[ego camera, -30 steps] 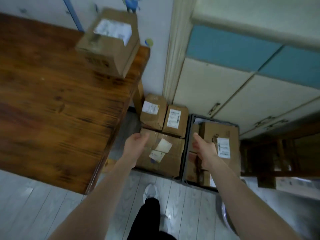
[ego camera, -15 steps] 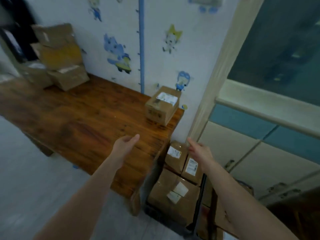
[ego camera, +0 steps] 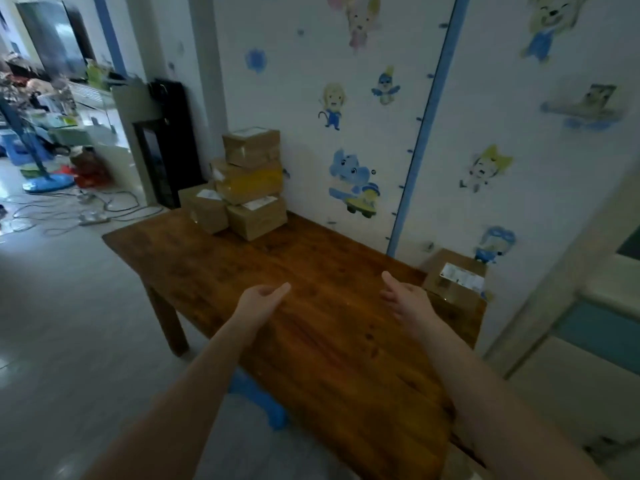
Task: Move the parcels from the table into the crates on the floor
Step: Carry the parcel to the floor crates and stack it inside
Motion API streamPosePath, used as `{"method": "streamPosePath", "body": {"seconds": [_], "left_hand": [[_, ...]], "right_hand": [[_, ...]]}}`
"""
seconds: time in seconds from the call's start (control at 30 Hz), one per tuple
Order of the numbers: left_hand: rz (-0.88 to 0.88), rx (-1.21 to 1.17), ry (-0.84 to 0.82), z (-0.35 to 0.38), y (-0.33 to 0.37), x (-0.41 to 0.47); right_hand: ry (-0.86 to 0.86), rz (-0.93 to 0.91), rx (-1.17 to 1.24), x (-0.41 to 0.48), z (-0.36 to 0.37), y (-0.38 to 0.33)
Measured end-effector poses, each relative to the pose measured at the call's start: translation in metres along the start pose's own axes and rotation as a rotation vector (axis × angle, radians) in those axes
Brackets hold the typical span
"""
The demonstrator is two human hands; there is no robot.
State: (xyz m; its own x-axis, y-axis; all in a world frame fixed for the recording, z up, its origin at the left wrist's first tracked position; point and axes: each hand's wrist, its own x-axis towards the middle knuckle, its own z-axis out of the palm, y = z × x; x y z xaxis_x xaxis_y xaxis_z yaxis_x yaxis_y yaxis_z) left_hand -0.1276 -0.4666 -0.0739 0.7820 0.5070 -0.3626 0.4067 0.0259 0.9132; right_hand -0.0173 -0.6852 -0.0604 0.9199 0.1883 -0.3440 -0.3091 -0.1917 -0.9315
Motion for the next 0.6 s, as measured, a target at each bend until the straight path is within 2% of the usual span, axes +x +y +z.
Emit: {"method": "streamPosePath", "body": {"seconds": [0.23,0.6], "left_hand": [[-0.057,-0.032,0.012,-0.064,0.009,0.065],[-0.001,0.041,0.153,-0.149,0.064,0.233]], "right_hand": [[-0.030,0.013,-0.030,0.047,0.081,-0.021],[-0.067,0.033,0.014,0.201,0.209,-0.085]]}}
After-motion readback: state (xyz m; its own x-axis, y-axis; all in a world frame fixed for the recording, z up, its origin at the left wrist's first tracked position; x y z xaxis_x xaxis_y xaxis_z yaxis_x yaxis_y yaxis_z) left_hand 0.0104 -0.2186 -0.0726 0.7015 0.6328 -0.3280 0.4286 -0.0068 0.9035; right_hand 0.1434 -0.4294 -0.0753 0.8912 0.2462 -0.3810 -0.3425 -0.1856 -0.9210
